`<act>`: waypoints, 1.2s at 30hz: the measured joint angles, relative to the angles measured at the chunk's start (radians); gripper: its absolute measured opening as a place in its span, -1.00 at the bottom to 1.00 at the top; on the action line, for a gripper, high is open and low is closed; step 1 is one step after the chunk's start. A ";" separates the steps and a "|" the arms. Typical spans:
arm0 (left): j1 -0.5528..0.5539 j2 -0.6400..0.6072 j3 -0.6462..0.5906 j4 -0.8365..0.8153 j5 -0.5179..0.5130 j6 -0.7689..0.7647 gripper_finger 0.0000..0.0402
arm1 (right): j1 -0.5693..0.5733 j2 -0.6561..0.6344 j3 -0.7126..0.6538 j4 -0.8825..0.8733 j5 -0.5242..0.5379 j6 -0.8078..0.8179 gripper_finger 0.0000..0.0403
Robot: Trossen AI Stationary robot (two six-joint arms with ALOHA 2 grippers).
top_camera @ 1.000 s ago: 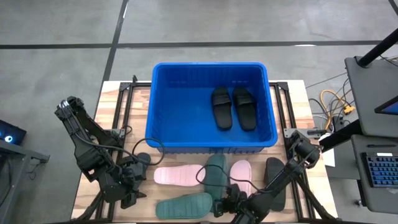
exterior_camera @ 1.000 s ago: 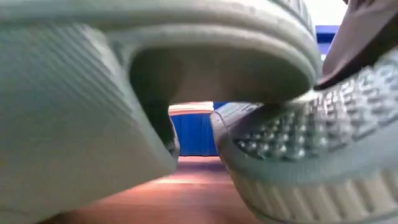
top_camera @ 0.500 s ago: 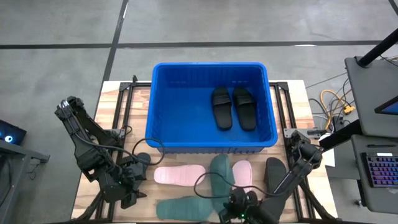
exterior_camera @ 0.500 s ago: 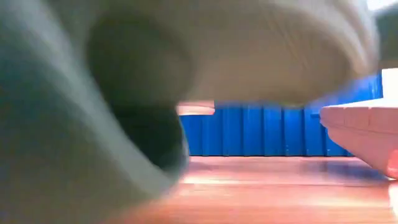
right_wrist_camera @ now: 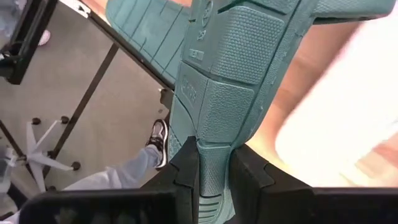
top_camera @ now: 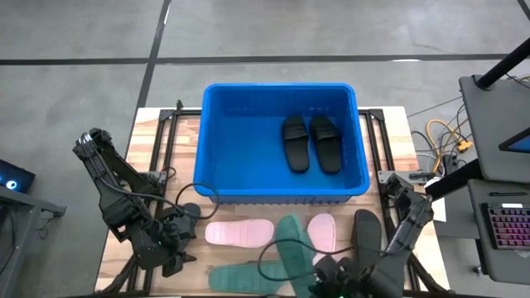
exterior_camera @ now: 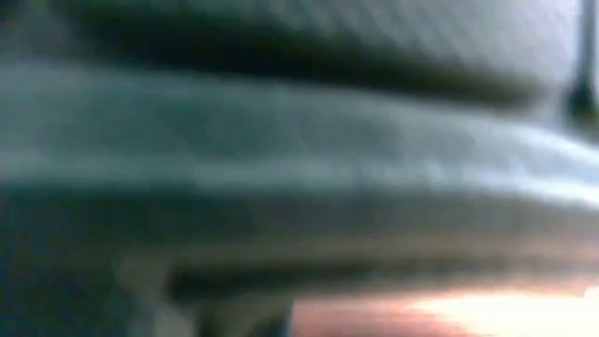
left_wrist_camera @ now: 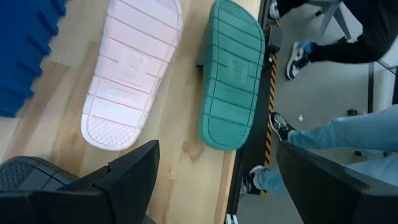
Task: Pick and place slides into bin
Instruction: Put the right green slide into the bin
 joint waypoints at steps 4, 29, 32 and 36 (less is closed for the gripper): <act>0.000 0.000 0.001 0.000 -0.031 0.000 0.52 | 0.002 -0.018 0.099 -0.117 0.010 0.001 -0.78; 0.118 -0.003 0.199 -0.001 -0.372 0.234 0.52 | -0.534 -0.284 0.100 -0.226 0.060 -0.524 -0.78; 0.151 -0.003 0.287 -0.005 -0.431 0.355 0.52 | -0.635 -0.294 0.100 -0.225 0.008 -0.583 -0.78; 0.192 -0.003 0.405 -0.086 -0.482 0.473 0.52 | -0.768 -0.289 0.100 -0.220 -0.068 -0.631 -0.78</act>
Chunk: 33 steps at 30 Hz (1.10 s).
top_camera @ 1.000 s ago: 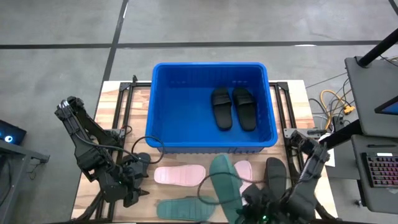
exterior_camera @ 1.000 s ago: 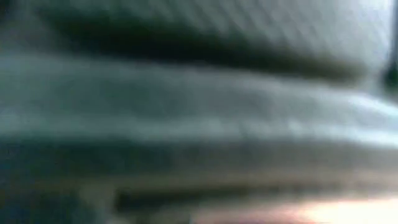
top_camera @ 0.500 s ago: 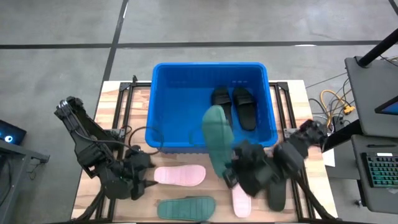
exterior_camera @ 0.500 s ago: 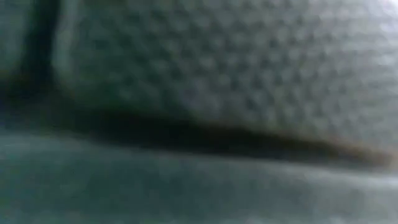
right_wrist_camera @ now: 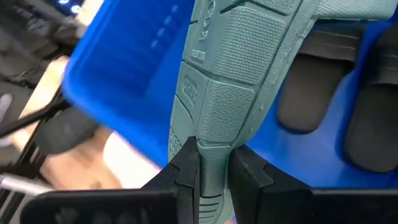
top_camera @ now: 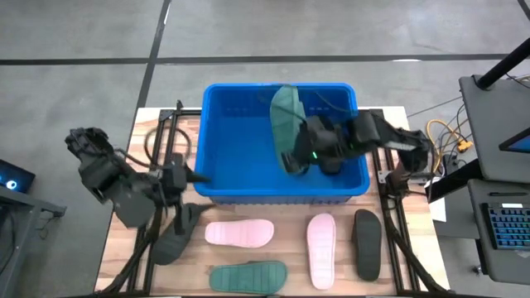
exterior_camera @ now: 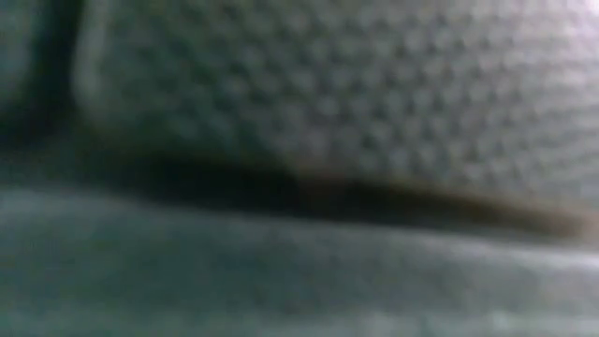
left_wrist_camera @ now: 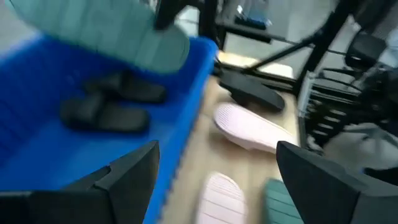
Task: Pick and place slides into bin
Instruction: Put the right green slide into the bin
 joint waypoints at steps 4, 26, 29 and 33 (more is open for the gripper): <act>0.034 -0.001 0.093 -0.117 -0.056 0.050 0.52 | -0.112 0.035 0.001 -0.003 -0.082 -0.036 -0.78; 0.155 -0.024 0.137 -0.388 -0.069 0.207 0.52 | -0.390 0.259 0.000 0.025 -0.247 -0.104 -0.79; 0.155 -0.032 0.137 -0.388 -0.068 0.220 0.52 | -0.389 0.297 0.000 0.008 -0.259 -0.126 -0.79; 0.155 -0.042 0.136 -0.388 -0.067 0.242 0.52 | -0.389 0.345 0.000 -0.005 -0.270 -0.122 -0.79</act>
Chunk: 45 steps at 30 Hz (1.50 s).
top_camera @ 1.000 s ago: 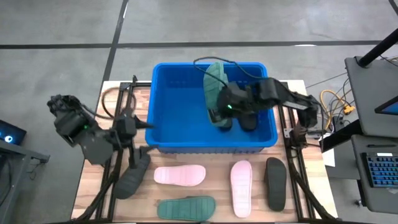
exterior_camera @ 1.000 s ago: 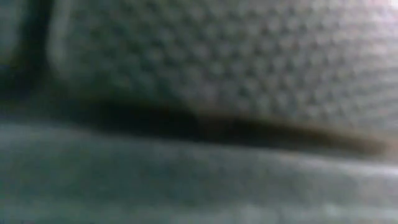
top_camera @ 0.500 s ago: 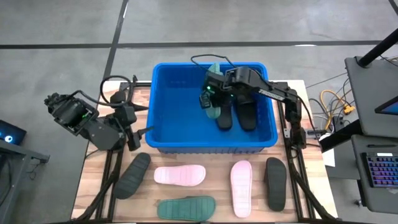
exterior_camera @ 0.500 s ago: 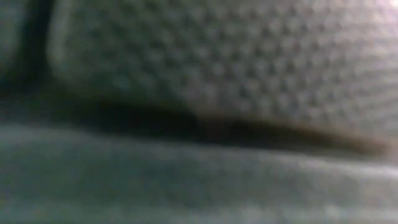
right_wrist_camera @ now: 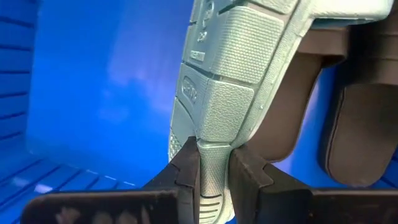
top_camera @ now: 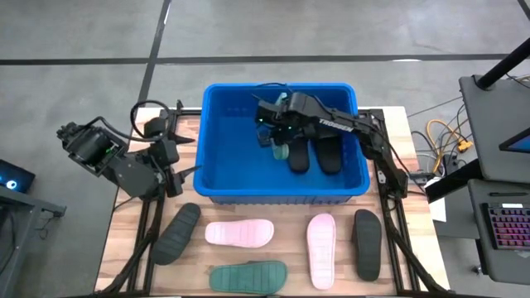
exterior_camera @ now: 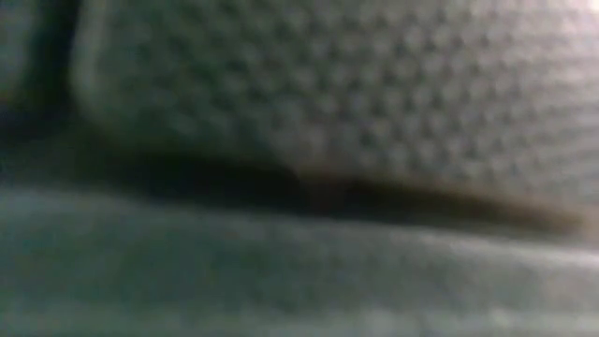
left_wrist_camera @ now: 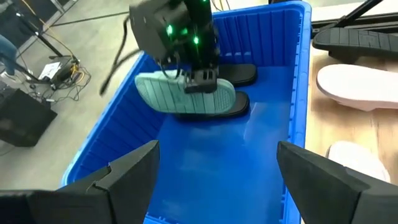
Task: Pick and place slides into bin
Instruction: Put the right green slide into the bin
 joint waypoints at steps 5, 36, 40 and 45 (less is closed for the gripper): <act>0.000 -0.008 -0.001 0.000 0.000 0.031 0.52 | 0.000 0.039 0.000 0.002 0.004 0.014 -0.79; 0.000 -0.006 -0.001 0.014 -0.011 0.017 0.52 | -0.031 0.156 -0.001 0.061 -0.017 -0.103 -0.79; 0.000 -0.006 -0.001 0.013 -0.011 0.017 0.52 | -0.029 0.166 -0.002 0.057 -0.008 -0.092 -0.79; 0.000 -0.006 0.000 0.014 -0.011 0.017 0.52 | -0.024 0.171 -0.002 0.017 0.006 -0.086 -0.79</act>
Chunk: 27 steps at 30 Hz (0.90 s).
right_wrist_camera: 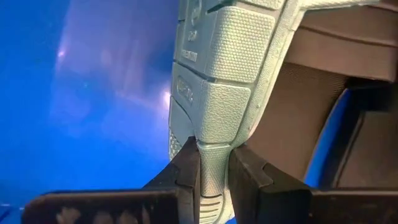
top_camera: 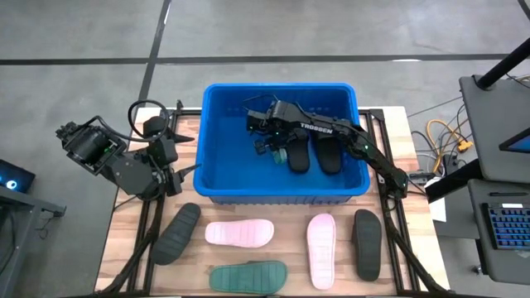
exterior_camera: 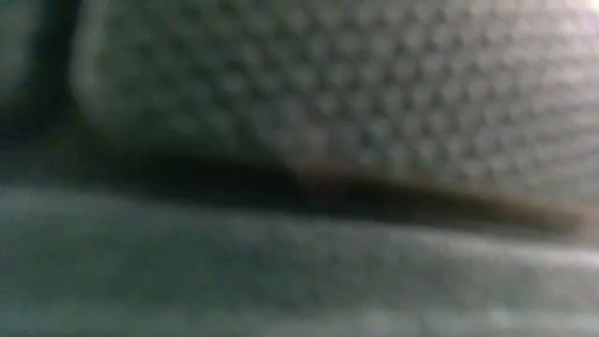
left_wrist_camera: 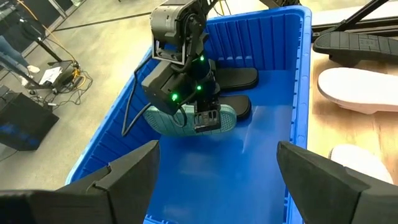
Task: Pick and place slides into bin
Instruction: Put the right green slide into the bin
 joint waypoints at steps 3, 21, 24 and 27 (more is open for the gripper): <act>0.000 -0.001 0.000 -0.001 0.000 0.000 0.52 | 0.012 0.000 0.000 -0.017 0.005 0.001 -0.79; 0.000 -0.001 0.000 -0.001 0.008 0.000 0.52 | 0.023 0.006 -0.002 0.001 0.041 0.027 -0.80; 0.000 -0.001 0.000 -0.001 0.010 0.000 0.52 | 0.020 0.022 -0.004 0.017 0.024 0.019 -0.79; 0.000 -0.001 -0.001 -0.001 0.011 0.000 0.52 | 0.018 0.031 -0.008 0.022 0.017 0.005 -0.80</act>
